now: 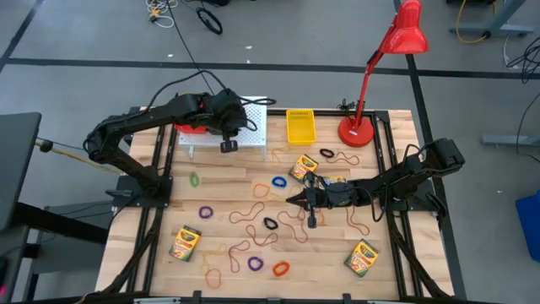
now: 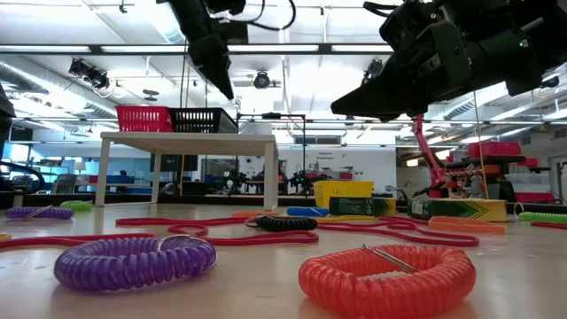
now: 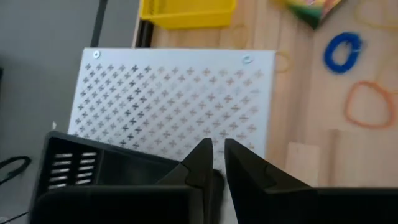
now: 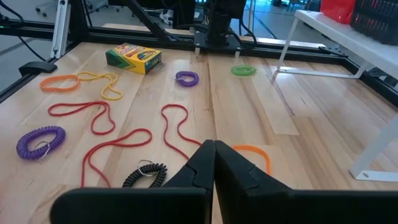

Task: Pick & Place Office Desk Supplies
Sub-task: Put the yellow bin on the shelf

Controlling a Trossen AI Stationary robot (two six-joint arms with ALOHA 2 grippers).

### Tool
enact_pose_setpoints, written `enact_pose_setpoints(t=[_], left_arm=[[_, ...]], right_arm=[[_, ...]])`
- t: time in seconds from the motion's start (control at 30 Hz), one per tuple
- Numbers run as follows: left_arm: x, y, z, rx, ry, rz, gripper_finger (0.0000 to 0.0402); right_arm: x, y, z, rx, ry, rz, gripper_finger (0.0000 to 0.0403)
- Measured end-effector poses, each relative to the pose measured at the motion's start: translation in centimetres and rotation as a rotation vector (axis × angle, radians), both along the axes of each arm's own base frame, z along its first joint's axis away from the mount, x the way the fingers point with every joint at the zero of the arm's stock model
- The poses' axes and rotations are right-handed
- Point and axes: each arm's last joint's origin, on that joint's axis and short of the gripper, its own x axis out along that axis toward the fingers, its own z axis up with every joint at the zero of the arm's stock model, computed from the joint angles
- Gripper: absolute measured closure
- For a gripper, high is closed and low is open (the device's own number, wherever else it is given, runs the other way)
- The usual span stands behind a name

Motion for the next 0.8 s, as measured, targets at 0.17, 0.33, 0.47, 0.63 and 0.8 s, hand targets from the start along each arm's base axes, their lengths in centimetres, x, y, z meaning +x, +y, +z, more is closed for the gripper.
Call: enact_pose_setpoints(t=[0.17, 0.33, 0.47, 0.63, 0.8], left_arm=[[-0.1, -1.6, -1.6, -0.093, -0.218, -0.120, 0.0366], [-0.8, -3.7, -4.7, -0.133, -0.475, -0.238, 0.0384], [-1.9, -5.7, -7.6, -0.137, -0.646, -0.290, 0.0391], [-3.8, -7.3, -11.3, -0.169, -0.862, -0.303, 0.0391], [-6.3, -7.8, -14.2, -0.167, -1.023, -0.279, 0.0391]], right_arm=[[-0.2, 0.0, -0.3, 0.042, 0.046, -0.015, 0.0392], [-1.0, -1.1, 0.3, 0.089, 0.100, -0.167, 0.0392], [-1.9, -3.4, 1.4, 0.110, 0.152, -0.270, 0.0392], [-2.3, -8.2, 2.5, 0.103, 0.313, -0.450, 0.0395], [-1.2, -12.6, 4.1, 0.043, 0.484, -0.555, 0.0382]])
